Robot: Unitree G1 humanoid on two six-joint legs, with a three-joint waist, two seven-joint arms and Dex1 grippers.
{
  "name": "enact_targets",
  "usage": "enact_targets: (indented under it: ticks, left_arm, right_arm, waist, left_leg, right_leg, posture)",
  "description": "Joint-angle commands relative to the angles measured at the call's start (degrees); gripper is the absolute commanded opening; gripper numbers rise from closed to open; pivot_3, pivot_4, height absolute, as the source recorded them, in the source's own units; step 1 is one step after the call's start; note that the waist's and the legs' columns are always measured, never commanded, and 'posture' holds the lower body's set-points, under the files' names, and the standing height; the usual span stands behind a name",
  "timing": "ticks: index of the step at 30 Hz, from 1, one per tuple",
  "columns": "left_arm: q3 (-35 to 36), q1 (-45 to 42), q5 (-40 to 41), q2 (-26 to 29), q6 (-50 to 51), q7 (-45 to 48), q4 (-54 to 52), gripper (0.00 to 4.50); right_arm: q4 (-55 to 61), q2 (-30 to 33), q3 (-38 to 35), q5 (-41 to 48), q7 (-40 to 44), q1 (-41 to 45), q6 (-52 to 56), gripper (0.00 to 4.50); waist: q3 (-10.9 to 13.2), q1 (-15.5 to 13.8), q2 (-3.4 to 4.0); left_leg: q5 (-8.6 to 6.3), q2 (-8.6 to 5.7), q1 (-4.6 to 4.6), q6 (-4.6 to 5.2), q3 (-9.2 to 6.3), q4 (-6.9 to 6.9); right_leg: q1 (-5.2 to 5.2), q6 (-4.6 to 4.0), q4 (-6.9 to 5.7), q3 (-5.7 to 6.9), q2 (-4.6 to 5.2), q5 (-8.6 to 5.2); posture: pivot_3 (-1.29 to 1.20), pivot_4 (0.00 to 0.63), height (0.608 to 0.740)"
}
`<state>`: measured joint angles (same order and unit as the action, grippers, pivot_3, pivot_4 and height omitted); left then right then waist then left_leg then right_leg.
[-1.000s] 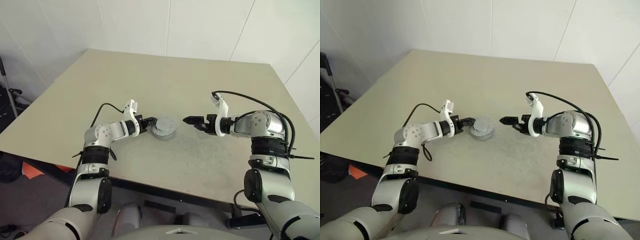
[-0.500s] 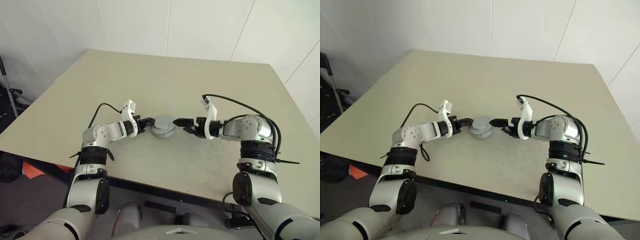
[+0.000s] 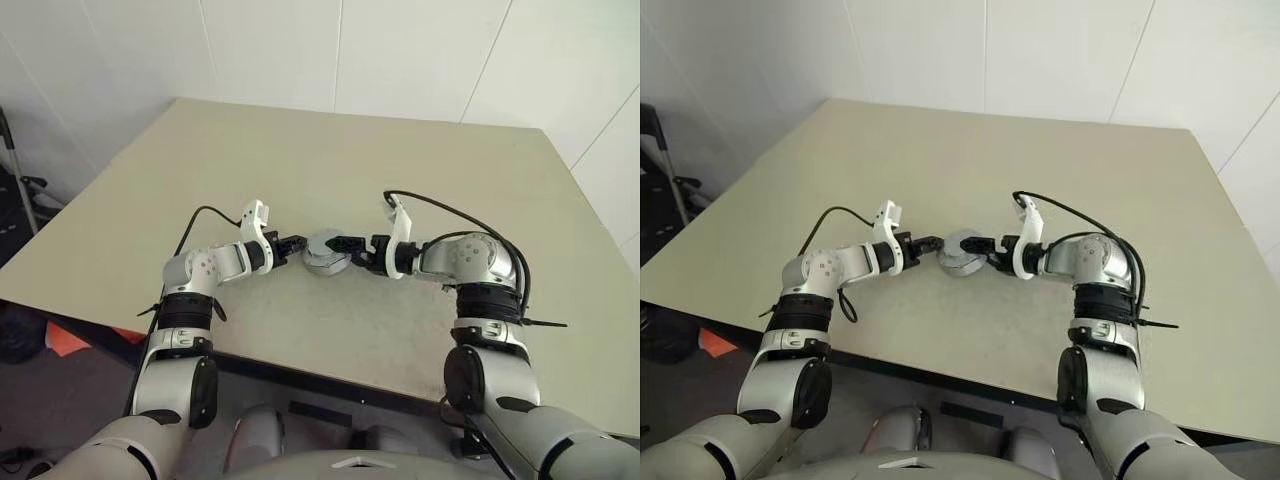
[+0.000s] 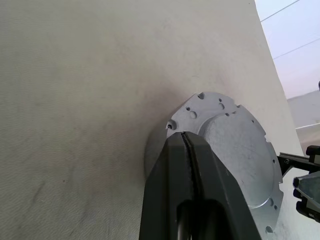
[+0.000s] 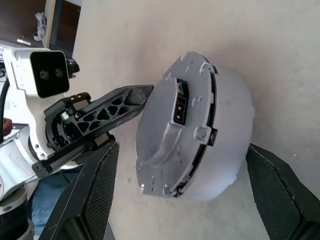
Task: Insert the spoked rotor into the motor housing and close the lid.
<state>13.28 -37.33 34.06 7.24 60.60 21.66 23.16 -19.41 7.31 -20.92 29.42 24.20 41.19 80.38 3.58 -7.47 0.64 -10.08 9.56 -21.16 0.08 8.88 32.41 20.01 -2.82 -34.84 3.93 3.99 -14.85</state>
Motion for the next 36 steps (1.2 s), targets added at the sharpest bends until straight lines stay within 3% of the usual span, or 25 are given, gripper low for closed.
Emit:
enact_targets:
  ticks: [1,4,12,28,36]
  left_arm:
    - [-0.9,1.0,-1.2,0.1,0.8,-1.0,0.8,0.00]
    - [-0.8,1.1,-1.3,0.1,0.8,-1.0,0.8,0.00]
    - [-0.7,1.1,-1.4,0.1,0.7,-1.2,0.8,0.00]
    - [-0.8,1.0,-1.9,0.3,0.0,-1.2,1.4,0.00]
    - [1.7,1.0,-1.4,2.0,-2.1,-1.0,1.3,0.00]
  right_arm:
    - [-1.3,-1.1,-1.7,1.2,-1.4,2.1,-2.9,4.47]
    - [-3.4,-2.5,-3.4,1.9,-2.7,3.0,-4.6,4.30]
    - [-4.1,-3.1,-5.5,3.9,-3.7,4.3,-4.4,2.06]
    - [-4.8,-2.7,-6.1,4.8,-5.1,4.5,-4.7,2.04]
    - [-8.7,-3.4,-10.1,5.6,-7.9,6.0,-6.4,2.04]
  waist:
    - [0.0,0.0,0.00]
    - [0.0,0.0,0.00]
    - [0.0,0.0,0.03]
    - [0.0,0.0,0.02]
    - [0.0,0.1,0.03]
  left_leg:
    - [0.00,0.00,-0.01,0.00,0.00,-0.01]
    - [0.00,-0.01,-0.01,-0.01,0.00,-0.01]
    - [0.02,-0.01,-0.02,-0.04,0.00,-0.05]
    - [0.04,-0.03,-0.06,-0.07,0.00,-0.10]
    - [0.06,-0.02,-0.06,-0.10,0.00,-0.10]
  right_leg:
    - [0.00,0.00,0.00,0.00,0.00,0.00]
    - [0.00,0.01,0.00,0.00,0.01,0.00]
    - [0.03,0.12,0.00,0.01,0.00,0.07]
    - [0.08,0.14,0.01,0.02,0.02,0.08]
    - [0.10,0.14,0.00,0.02,0.01,0.08]
  posture:
    - [0.00,0.000,0.740]
    - [0.00,0.000,0.740]
    - [0.00,0.000,0.740]
    - [0.00,0.000,0.740]
    - [0.00,0.000,0.740]
